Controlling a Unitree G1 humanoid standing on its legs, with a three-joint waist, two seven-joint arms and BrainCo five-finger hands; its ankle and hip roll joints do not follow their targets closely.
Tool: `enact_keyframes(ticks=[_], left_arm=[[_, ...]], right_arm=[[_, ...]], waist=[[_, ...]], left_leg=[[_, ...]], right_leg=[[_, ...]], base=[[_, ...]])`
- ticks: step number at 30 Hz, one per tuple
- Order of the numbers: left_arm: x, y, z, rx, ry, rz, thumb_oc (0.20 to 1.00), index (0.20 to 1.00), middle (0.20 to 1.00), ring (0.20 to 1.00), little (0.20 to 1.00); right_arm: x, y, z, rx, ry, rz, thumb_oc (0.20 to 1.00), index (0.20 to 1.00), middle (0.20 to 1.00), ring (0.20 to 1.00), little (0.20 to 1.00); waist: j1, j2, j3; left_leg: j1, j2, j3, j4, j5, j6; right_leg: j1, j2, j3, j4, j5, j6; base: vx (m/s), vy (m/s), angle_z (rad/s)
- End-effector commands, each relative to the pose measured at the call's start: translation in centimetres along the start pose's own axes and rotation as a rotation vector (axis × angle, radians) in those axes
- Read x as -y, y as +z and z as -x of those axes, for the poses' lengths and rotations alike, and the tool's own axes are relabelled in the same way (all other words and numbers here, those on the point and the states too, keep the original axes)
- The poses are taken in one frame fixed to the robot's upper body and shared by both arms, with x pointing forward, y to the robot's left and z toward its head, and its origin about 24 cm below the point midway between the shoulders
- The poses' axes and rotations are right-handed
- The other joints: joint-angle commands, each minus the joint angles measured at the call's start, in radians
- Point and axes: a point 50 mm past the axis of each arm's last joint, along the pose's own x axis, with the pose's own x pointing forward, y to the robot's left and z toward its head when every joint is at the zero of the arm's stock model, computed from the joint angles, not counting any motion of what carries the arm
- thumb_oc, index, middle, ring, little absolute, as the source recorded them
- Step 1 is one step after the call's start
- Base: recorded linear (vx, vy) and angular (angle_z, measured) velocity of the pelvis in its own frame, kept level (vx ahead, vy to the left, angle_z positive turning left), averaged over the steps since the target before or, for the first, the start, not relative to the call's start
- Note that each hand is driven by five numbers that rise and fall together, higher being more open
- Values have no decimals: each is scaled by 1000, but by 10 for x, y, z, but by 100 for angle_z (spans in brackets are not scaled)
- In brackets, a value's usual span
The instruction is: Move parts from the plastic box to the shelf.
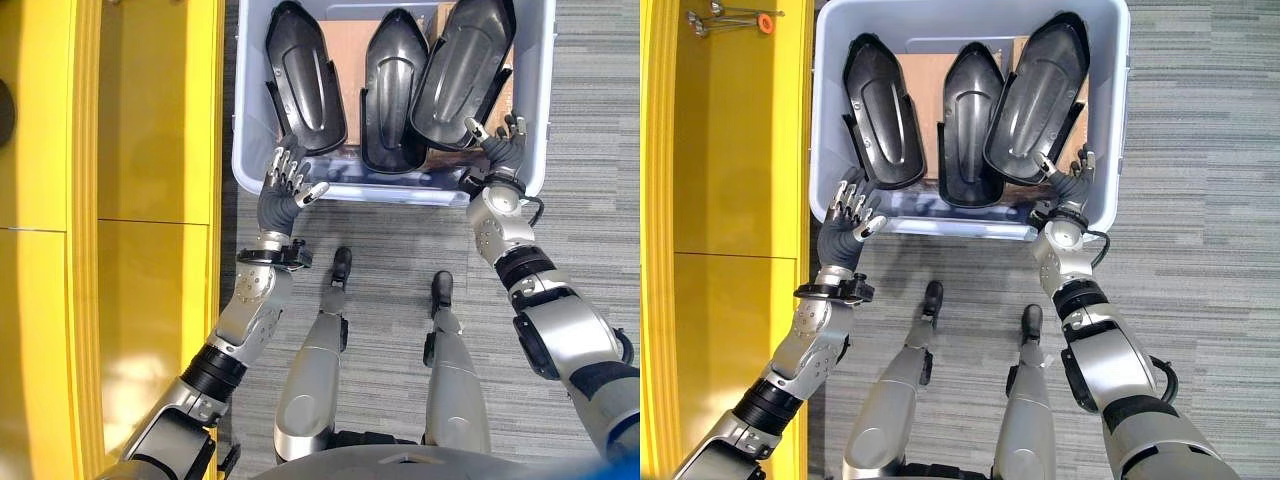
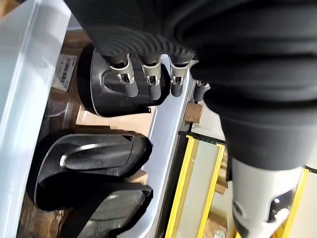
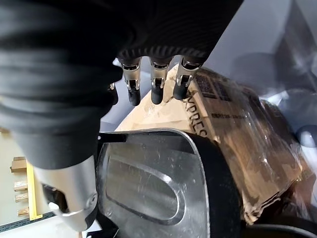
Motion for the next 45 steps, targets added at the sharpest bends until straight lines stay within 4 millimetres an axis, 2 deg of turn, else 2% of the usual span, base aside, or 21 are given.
enact_keyframes(ticks=[1, 9, 12, 20, 25, 31, 35, 36, 37, 45], left_arm=[[12, 28, 1, 128, -88, 25, 1000, 1000, 1000, 1000, 1000], [22, 34, -3, 146, -143, 22, 1000, 1000, 1000, 1000, 1000], [24, 36, -4, 152, -153, 22, 1000, 1000, 1000, 1000, 1000], [35, 39, -9, 171, -196, 18, 1000, 1000, 1000, 1000, 1000], [41, 39, -11, 174, -211, 28, 1000, 1000, 1000, 1000, 1000], [43, 39, -12, 173, -213, 30, 1000, 1000, 1000, 1000, 1000], [44, 39, -12, 172, -216, 33, 1000, 1000, 1000, 1000, 1000], [44, 39, -11, 170, -218, 34, 1000, 1000, 1000, 1000, 1000], [43, 39, -11, 170, -219, 33, 1000, 1000, 1000, 1000, 1000], [43, 41, -10, 176, -224, 52, 1000, 1000, 1000, 1000, 1000]], right_arm=[[-7, 24, -5, 80, 39, -53, 1000, 1000, 1000, 1000, 1000], [-13, 45, -26, 87, 33, 233, 1000, 1000, 1000, 1000, 1000], [-12, 48, -30, 78, 18, 254, 1000, 1000, 1000, 1000, 1000], [24, 55, -43, 6, -131, 345, 1000, 1000, 1000, 1000, 1000], [40, 50, -44, -50, -186, 377, 1000, 1000, 1000, 1000, 1000], [51, 45, -43, -89, -224, 392, 1000, 1000, 1000, 1000, 1000], [51, 44, -43, -96, -211, 414, 1000, 1000, 1000, 1000, 1000], [52, 42, -43, -107, -195, 446, 583, 583, 583, 583, 583], [51, 41, -43, -110, -185, 458, 200, 200, 200, 200, 200], [42, 38, -42, -97, -136, 472, 200, 200, 200, 200, 200]], waist=[[9, -13, -41], [27, -20, -33], [32, -20, -30], [73, 1, -11], [88, 14, 1], [94, 27, 5], [98, 31, 6], [100, 35, 7], [100, 36, 7], [96, 33, 10]], left_leg=[[-33, 20, -71, 73, -75, 7], [-50, 19, -82, 81, -76, 9], [-55, 16, -88, 84, -76, 9], [-94, -1, -117, 105, -79, 13], [-117, -13, -129, 121, -81, 17], [-125, -20, -130, 127, -85, 19], [-128, -23, -133, 128, -84, 19], [-132, -25, -135, 130, -83, 19], [-133, -25, -136, 130, -83, 19], [-133, -30, -139, 139, -85, 21]], right_leg=[[-39, -52, -18, 8, 44, -21], [-48, -45, -28, 16, 37, -22], [-47, -45, -32, 18, 36, -21], [-65, -46, -46, 37, 20, -19], [-76, -45, -53, 50, 9, -19], [-88, -47, -51, 67, 0, -21], [-91, -49, -51, 69, 0, -21], [-96, -50, -52, 73, -2, -21], [-97, -50, -50, 74, -3, -21], [-99, -47, -55, 89, -9, -25]], base=[[0, 0, 0], [4, -2, 2], [0, 0, 0], [7, -12, 8], [-1, -3, 7], [-2, 12, 4], [-8, 3, 4], [-12, 11, 5], [-11, 5, 8], [-4, 0, 1]])
